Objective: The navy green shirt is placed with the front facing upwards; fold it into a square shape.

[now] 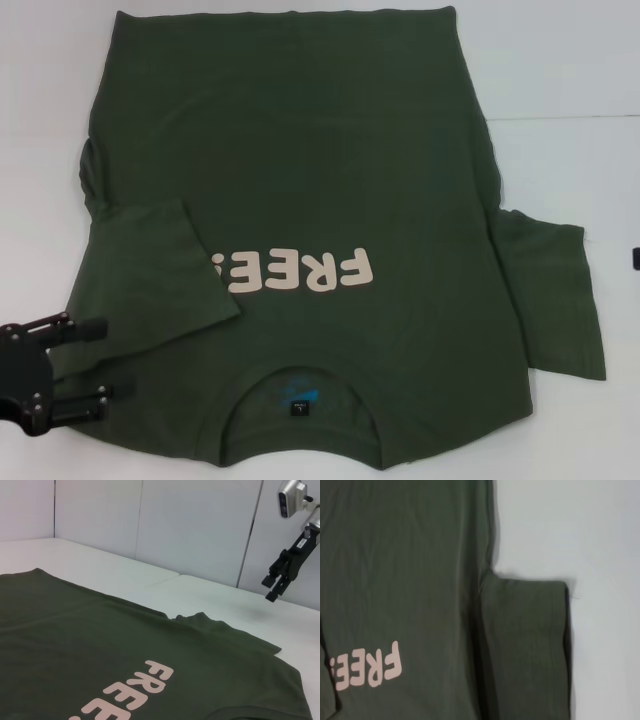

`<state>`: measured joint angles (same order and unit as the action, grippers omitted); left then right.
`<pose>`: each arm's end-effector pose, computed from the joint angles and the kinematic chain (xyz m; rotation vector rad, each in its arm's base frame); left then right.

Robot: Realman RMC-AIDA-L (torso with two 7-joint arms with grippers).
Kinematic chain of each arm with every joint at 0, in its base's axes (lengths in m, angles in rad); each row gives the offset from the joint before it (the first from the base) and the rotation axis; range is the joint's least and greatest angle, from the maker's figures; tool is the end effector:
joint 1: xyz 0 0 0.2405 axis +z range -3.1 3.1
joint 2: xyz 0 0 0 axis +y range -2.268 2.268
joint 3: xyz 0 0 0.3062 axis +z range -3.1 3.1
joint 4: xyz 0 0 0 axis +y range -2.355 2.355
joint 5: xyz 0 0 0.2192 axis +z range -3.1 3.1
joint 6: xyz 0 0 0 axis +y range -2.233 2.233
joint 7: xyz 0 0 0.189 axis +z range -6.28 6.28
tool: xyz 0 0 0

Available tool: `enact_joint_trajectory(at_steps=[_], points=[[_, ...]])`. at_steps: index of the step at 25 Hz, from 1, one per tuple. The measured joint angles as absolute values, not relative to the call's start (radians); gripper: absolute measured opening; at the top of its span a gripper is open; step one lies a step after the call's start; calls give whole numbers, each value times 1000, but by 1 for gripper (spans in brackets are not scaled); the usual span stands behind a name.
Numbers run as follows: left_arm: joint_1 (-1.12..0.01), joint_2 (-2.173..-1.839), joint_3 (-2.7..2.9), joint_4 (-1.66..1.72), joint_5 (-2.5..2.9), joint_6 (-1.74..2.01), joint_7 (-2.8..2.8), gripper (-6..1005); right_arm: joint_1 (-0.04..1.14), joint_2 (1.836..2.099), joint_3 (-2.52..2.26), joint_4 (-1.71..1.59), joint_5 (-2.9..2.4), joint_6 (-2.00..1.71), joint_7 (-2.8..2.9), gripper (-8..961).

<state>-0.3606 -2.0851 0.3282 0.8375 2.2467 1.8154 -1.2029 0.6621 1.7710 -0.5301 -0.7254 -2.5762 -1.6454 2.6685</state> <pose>-0.3612 0.2989 -0.0064 -2.6312 -0.5723 -0.5943 0.3724 0.4116 0.0924 -1.9186 2.0393 0.1256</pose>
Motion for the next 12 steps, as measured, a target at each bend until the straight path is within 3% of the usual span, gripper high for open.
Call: enact_joint_trajectory(at_steps=[12], points=[[-367, -2087, 328, 837, 2247, 1814, -1202, 813, 657, 1835, -543, -663, -2583, -1532, 2634, 925]])
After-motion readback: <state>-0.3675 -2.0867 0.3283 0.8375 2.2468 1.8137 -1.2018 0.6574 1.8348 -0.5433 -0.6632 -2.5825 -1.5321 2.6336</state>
